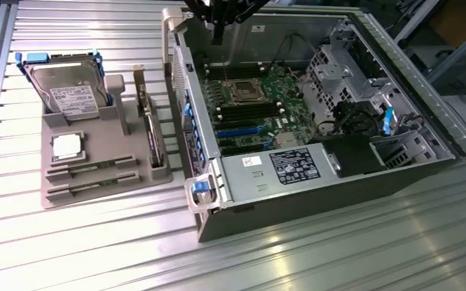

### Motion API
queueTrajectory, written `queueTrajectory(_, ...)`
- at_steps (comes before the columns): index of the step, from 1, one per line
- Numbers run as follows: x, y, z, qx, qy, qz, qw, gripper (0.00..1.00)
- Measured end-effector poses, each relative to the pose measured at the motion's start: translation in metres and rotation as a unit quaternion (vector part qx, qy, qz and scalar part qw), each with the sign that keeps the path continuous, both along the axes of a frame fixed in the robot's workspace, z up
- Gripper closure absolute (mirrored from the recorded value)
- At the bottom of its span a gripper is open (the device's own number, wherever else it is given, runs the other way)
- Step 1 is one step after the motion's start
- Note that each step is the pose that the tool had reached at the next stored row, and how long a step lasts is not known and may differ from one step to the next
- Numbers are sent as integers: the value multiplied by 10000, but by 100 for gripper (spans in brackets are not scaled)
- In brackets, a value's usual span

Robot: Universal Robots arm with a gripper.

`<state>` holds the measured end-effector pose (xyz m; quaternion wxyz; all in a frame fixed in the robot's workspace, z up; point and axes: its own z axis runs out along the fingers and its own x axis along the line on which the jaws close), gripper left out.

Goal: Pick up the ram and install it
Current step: 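Reach for the ram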

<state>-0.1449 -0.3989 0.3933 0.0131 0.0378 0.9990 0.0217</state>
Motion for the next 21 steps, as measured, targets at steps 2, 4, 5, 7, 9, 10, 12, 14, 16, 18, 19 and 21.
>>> queueTrajectory(2, -15, 0, 0, 0, 0, 0, 10000, 89)
queueTrajectory(4, -33, 0, 0, 0, 0, 0, 10000, 89)
queueTrajectory(5, -40, 0, 0, 0, 0, 0, 10000, 89)
queueTrajectory(7, -59, 0, 0, 0, 0, 0, 10000, 89)
queueTrajectory(9, -78, 0, 0, 0, 0, 0, 10000, 89)
queueTrajectory(10, -84, 0, 0, 0, 0, 0, 10000, 89)
queueTrajectory(12, -118, 0, 0, 0, 0, 0, 10000, 89)
queueTrajectory(14, -141, 0, 0, 0, 0, 0, 10000, 89)
queueTrajectory(16, -153, 0, 0, 0, 0, 0, 10000, 89)
queueTrajectory(18, -175, 0, 0, 0, 0, 0, 10000, 89)
queueTrajectory(19, -180, 0, 0, 0, 0, 0, 10000, 89)
queueTrajectory(21, -198, 0, 0, 0, 0, 0, 10000, 89)
